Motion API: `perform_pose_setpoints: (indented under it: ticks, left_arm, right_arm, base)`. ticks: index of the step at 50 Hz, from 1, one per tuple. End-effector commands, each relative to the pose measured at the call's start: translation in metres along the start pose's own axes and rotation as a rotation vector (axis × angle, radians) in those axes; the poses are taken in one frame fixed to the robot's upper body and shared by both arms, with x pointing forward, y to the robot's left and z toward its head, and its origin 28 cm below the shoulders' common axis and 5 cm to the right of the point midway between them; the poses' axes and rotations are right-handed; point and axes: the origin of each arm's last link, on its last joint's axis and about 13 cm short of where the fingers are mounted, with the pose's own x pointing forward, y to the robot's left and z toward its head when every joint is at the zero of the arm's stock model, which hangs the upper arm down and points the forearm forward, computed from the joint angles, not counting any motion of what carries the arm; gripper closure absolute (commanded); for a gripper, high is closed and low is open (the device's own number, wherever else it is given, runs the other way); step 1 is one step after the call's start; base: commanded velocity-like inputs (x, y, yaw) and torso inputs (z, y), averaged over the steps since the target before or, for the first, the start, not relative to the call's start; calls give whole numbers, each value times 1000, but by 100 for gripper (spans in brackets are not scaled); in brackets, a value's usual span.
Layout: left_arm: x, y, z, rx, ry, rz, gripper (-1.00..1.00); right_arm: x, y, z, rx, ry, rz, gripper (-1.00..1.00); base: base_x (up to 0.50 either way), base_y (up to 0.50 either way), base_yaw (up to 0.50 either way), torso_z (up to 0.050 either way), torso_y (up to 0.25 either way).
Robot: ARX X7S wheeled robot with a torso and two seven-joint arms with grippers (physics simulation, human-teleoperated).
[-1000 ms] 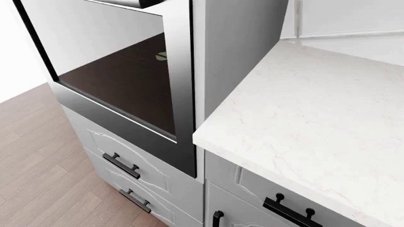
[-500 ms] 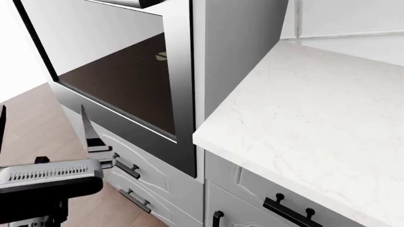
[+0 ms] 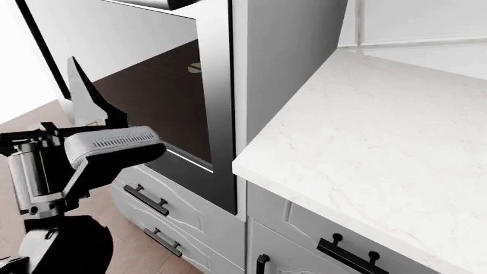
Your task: Open the oven door
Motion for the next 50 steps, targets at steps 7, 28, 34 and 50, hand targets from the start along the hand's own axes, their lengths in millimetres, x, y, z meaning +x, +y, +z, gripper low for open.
perform_pose_setpoints:
  ticks: [7, 28, 34, 50]
  left_arm:
    - [20, -5, 4, 256, -115, 145, -100]
    - [37, -40, -4, 187, -109, 102, -100]
    - [41, -50, -9, 188, -115, 98, -100]
    - [47, -65, -23, 222, -112, 85, -100]
  right_arm:
    - [-1, 0, 1, 12, -4, 3, -100]
    - [1, 0, 0, 13, -7, 3, -100]
    - [1, 0, 0, 13, -7, 2, -100]
    - [1, 0, 1, 11, -11, 3, -100]
  base:
    - [0, 0, 0, 0, 0]
    - [0, 0, 0, 0, 0]
    - [0, 0, 0, 0, 0]
    - [0, 0, 0, 0, 0]
